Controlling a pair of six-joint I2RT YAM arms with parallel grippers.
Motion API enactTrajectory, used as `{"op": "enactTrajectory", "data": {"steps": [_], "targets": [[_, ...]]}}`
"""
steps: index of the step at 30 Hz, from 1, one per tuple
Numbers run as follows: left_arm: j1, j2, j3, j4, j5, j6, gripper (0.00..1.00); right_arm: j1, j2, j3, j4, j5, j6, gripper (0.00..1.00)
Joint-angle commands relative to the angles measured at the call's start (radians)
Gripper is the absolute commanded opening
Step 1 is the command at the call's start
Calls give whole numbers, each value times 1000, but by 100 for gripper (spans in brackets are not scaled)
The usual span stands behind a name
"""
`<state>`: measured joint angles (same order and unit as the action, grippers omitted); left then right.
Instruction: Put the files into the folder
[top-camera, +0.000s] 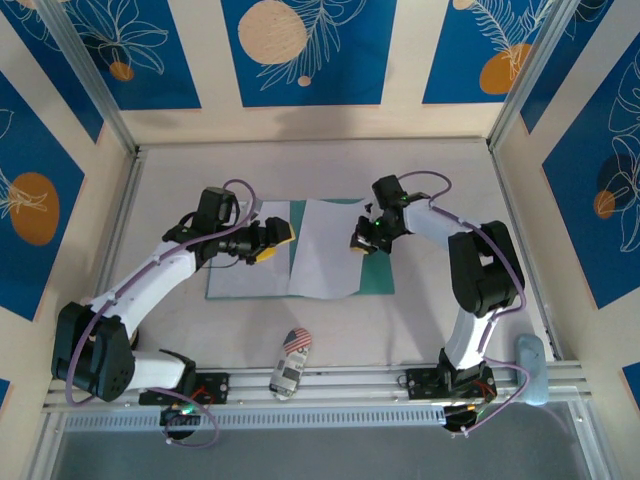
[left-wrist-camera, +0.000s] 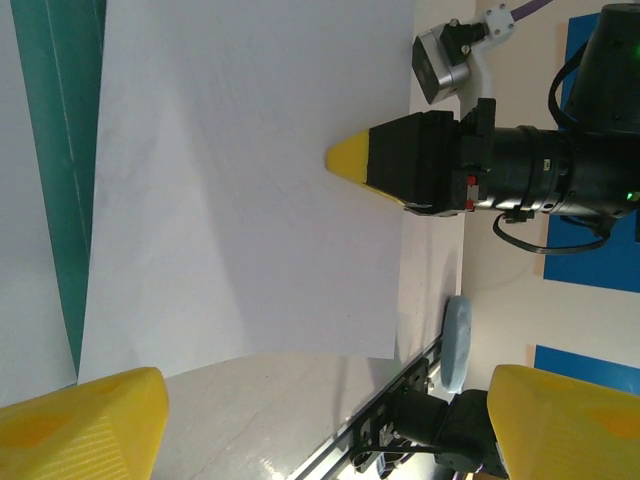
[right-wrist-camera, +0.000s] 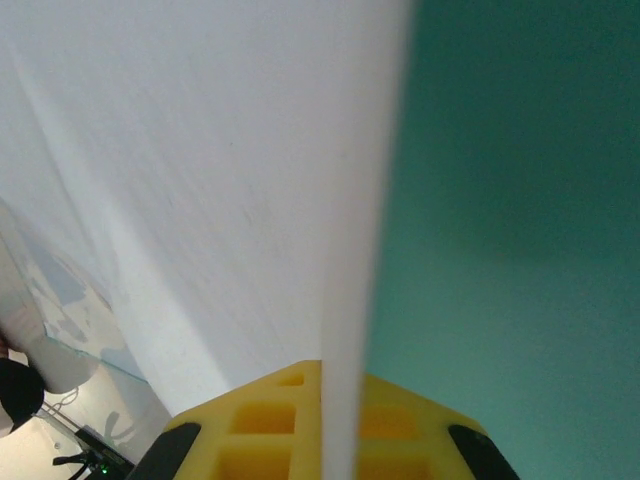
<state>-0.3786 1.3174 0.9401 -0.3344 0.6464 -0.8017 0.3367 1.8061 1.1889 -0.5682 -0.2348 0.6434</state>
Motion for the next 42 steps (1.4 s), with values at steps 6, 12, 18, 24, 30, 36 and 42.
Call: {"op": "enactTrajectory", "data": {"steps": [6, 12, 18, 24, 30, 36, 42], "targets": [[14, -24, -6, -21, 24, 16, 83, -32, -114, -67, 26, -8, -96, 0], [14, -18, -6, -18, 26, 11, 83, -40, -120, -90, 39, 3, -117, 0], [14, -27, -6, -23, 26, 9, 82, -60, -126, -113, 50, -3, -117, 0], [14, -32, -9, -26, 26, 7, 82, -65, -133, -135, 60, -8, -120, 0], [15, -36, -7, -24, 24, 5, 82, -72, -133, -148, 67, -11, -113, 0], [14, -37, -10, -26, 24, 4, 82, -85, -134, -161, 75, -15, -103, 0], [14, -34, -9, -23, 24, 2, 82, -91, -127, -173, 77, -19, -102, 0]]}}
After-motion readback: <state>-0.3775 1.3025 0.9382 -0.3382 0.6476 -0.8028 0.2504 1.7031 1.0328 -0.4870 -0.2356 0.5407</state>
